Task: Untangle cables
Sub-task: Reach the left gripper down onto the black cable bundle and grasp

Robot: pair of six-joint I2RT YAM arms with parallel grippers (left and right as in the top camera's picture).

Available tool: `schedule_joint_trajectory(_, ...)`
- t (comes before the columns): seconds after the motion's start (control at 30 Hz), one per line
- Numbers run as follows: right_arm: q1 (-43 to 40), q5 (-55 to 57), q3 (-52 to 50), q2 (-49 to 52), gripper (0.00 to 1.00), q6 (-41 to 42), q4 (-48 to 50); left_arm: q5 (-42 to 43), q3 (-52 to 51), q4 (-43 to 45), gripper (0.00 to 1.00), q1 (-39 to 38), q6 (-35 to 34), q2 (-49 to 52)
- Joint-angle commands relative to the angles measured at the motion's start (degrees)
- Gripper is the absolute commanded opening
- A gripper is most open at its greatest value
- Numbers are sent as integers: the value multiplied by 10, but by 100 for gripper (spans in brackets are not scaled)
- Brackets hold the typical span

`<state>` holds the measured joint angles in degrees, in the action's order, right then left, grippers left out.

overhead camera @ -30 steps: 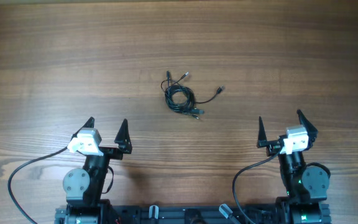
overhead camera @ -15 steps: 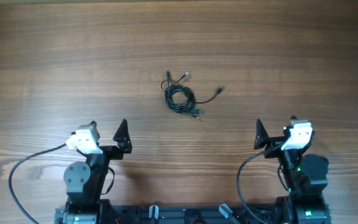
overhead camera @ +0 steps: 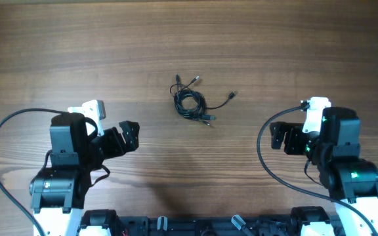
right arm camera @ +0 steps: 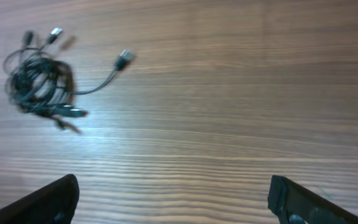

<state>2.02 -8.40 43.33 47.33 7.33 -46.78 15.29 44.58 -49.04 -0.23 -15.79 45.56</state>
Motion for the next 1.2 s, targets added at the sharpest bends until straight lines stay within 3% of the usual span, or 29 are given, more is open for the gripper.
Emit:
schedule_joint_trajectory(0.0,-2,-74,18,5,100,3,-2,33,18,-27,100,3,-1,2)
schedule_joint_trajectory(0.17,-2,-74,18,5,100,3,13,34,18,40,100,3,-2,2)
schedule_joint_trajectory(0.23,-2,-73,18,5,100,3,14,34,21,148,94,3,-75,20)
schedule_joint_trajectory(0.3,-2,-73,18,5,100,3,19,12,46,172,89,3,-83,66)
schedule_joint_trajectory(0.43,-2,-73,18,5,100,19,30,-10,112,175,89,-4,-87,204)
schedule_joint_trajectory(0.57,-2,-71,18,5,100,21,33,-10,118,194,89,-54,-116,320)
schedule_joint_trajectory(0.87,-2,-71,18,5,100,22,33,-14,118,311,81,-209,-299,529)
schedule_joint_trajectory(1.1,-2,-71,18,5,100,23,32,-112,118,325,72,-281,-314,570)
schedule_joint_trajectory(1.17,-2,-71,18,5,100,22,33,-125,118,316,63,-296,-314,570)
